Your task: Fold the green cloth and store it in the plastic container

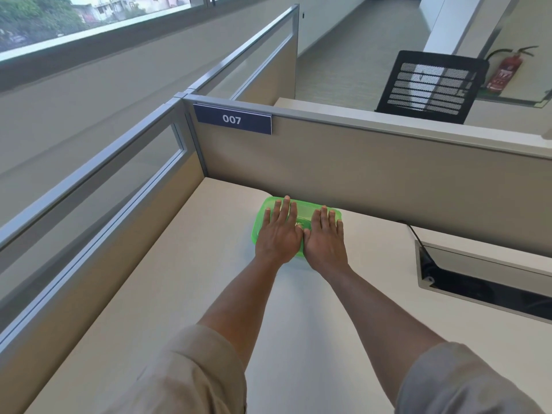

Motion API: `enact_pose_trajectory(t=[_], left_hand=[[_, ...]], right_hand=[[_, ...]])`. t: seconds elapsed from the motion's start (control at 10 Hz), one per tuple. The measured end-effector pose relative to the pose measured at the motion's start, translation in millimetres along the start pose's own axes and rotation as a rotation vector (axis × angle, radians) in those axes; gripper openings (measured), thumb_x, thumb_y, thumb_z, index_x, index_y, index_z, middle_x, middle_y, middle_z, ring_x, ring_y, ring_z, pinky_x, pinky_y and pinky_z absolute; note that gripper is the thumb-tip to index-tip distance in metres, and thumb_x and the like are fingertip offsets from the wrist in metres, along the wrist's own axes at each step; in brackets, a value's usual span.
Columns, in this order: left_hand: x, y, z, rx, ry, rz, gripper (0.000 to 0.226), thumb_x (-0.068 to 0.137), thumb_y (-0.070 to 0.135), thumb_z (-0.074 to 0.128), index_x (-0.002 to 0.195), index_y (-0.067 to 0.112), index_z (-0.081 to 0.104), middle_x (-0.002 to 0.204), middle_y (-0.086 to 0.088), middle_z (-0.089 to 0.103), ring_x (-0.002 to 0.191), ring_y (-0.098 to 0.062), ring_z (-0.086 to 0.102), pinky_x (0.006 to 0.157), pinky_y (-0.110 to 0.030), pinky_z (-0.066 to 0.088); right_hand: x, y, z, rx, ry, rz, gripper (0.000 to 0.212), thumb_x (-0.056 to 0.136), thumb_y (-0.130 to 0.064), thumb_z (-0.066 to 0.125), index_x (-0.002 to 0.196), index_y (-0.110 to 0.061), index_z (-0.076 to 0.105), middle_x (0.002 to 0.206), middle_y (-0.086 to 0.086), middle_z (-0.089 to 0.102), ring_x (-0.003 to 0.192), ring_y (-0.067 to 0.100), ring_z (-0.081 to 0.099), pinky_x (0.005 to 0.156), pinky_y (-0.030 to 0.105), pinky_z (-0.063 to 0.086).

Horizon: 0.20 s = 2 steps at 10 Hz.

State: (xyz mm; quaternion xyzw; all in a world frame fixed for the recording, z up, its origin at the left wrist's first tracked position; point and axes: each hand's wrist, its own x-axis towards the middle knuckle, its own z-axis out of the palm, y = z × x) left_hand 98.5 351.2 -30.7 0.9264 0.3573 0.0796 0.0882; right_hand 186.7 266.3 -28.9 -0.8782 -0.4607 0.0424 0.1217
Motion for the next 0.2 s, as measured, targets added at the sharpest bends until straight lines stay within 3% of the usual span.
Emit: enact_pose_trajectory(t=[0.1, 0.2], left_hand=[[-3.3, 5.7, -6.6, -0.023, 0.039, 0.001, 0.062, 0.103, 0.033, 0.029, 0.156, 0.008, 0.008, 0.164, -0.009, 0.004, 0.15, -0.026, 0.001, 0.122, -0.044, 0.004], [-6.6, 13.7, -22.1, -0.01, 0.139, 0.016, 0.064, 0.102, 0.033, 0.031, 0.155, 0.007, 0.009, 0.164, -0.01, 0.005, 0.15, -0.026, 0.001, 0.122, -0.044, 0.004]], right_hand=[[-3.4, -1.3, -6.1, 0.052, 0.008, 0.006, 0.058, 0.103, -0.029, 0.03, 0.152, -0.001, 0.017, 0.163, 0.017, 0.011, 0.15, 0.032, 0.006, 0.122, 0.047, 0.008], [-12.9, 0.3, -19.5, 0.048, 0.133, -0.014, 0.059, 0.102, -0.028, 0.031, 0.153, -0.002, 0.016, 0.163, 0.016, 0.009, 0.15, 0.031, 0.007, 0.122, 0.047, 0.008]])
